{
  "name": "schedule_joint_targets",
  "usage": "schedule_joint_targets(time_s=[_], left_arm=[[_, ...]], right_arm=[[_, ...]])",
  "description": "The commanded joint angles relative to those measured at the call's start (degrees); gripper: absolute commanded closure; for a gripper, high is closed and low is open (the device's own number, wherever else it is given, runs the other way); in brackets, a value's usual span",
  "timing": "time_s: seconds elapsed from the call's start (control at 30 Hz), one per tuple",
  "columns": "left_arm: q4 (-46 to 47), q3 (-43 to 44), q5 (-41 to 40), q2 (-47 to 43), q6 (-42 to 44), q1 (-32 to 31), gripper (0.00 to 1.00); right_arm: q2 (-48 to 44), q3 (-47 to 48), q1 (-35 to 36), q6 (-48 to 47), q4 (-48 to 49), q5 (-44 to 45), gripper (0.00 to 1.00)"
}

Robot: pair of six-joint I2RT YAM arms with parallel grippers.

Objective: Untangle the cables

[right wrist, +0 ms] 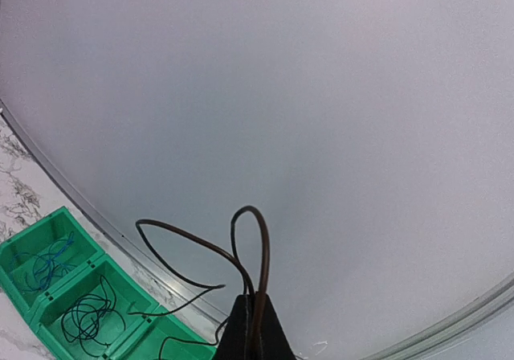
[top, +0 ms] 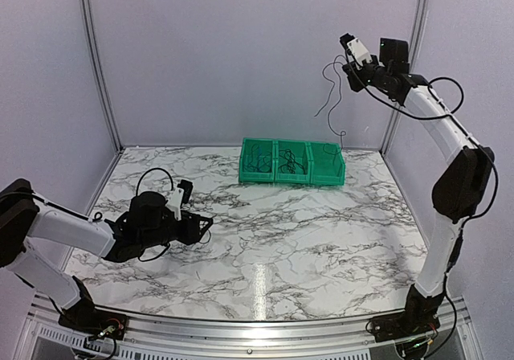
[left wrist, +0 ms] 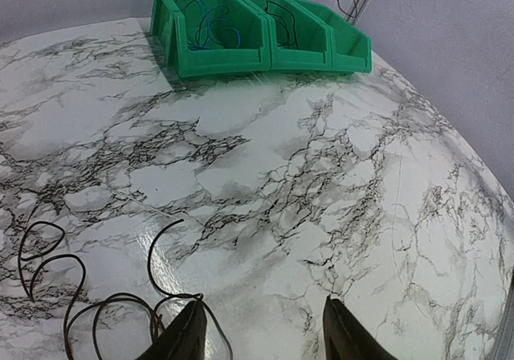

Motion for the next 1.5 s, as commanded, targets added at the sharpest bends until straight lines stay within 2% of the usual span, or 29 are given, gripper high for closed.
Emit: schedule_joint_targets(time_s=[0.0,0.53,0.87,1.23,1.47], left_arm=[[-1.52,-1.1,0.02,-1.91,0.22,0.17,0.48],[-2.51,-0.8,-0.96,-0.49,0.58,0.17,0.47],[-2.59,1.01,-0.36,2.48,1.01,0.1,0.47],[-2.69,0.73,-0.41,2.52,1.27,0.15,0.47],[-2.69,1.41,-0.19,3.13,1.53,0.15,0.46]], right_arm=[[3.59,2.87,-2.65,4.15,0.9,-3.72,1.0],[5.05,-6.14,-5.54,7.21,4.24,-7.76,1.0],[-0.09,-19.62,-6.08,6.66,8.41,-7.17,1.0],[-1.08,-24.54,-6.95,7.71,8.59,-5.3,1.0],[-3.78,-25.54,-10.54,8.7,8.36,-5.86,1.0]])
